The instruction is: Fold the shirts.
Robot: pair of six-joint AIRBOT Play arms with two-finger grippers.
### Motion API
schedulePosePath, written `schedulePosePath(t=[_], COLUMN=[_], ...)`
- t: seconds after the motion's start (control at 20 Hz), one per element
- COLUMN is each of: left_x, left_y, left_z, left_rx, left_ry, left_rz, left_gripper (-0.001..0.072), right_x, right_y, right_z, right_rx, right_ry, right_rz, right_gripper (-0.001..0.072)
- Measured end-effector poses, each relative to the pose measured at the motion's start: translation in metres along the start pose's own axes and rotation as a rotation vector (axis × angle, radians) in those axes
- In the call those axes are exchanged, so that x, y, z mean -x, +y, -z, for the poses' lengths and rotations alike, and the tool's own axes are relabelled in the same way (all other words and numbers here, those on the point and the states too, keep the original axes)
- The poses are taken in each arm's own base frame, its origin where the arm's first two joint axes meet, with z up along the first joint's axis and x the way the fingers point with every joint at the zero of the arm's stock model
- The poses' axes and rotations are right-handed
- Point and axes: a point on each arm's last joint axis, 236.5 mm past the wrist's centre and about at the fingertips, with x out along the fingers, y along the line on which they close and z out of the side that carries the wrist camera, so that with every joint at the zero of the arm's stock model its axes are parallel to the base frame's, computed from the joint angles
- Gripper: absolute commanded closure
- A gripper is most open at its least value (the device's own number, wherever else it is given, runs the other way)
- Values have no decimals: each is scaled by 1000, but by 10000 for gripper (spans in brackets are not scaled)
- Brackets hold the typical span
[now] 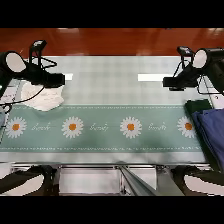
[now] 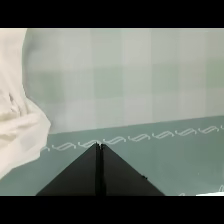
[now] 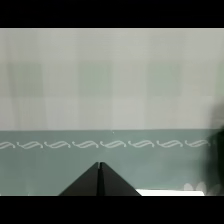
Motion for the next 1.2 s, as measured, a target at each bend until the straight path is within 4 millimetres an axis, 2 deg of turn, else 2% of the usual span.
schedulePosePath(t=[0.2,0.4,0.5,0.65,0.7,0.75,0.8,0.9,0.95,1.0,1.1,1.2], left_x=[-1,8,29,83,102,119,134,150,152,148,129,105], left_y=[2,3,5,13,17,20,23,27,30,35,50,73], left_z=[-25,-29,-38,-54,-56,-54,-50,-34,-26,-13,11,36], left_rx=[8,9,11,25,32,38,42,52,52,56,61,67], left_ry=[-103,-119,-159,-276,-311,-336,-352,-341,-329,-292,-213,-121], left_rz=[-1,-2,-3,-14,-21,-28,-34,-46,-56,-70,-119,-189], left_gripper=[687,687,687,686,686,683,645,593,342,203,204,204], right_x=[0,2,6,26,34,45,57,78,87,92,95,86], right_y=[8,11,9,-6,-11,-16,-20,-27,-29,-31,-32,-33], right_z=[-11,-10,-9,-10,-9,-8,-8,-3,1,8,22,39], right_rx=[-9,-11,-4,-3,-4,-4,-2,-1,-2,-6,-9,-11], right_ry=[-48,-46,-50,-86,-99,-118,-142,-191,-212,-225,-244,-240], right_rz=[-33,-47,-39,13,30,47,59,73,76,75,68,60], right_gripper=[689,688,688,688,651,451,301,298,298,298,298,299])
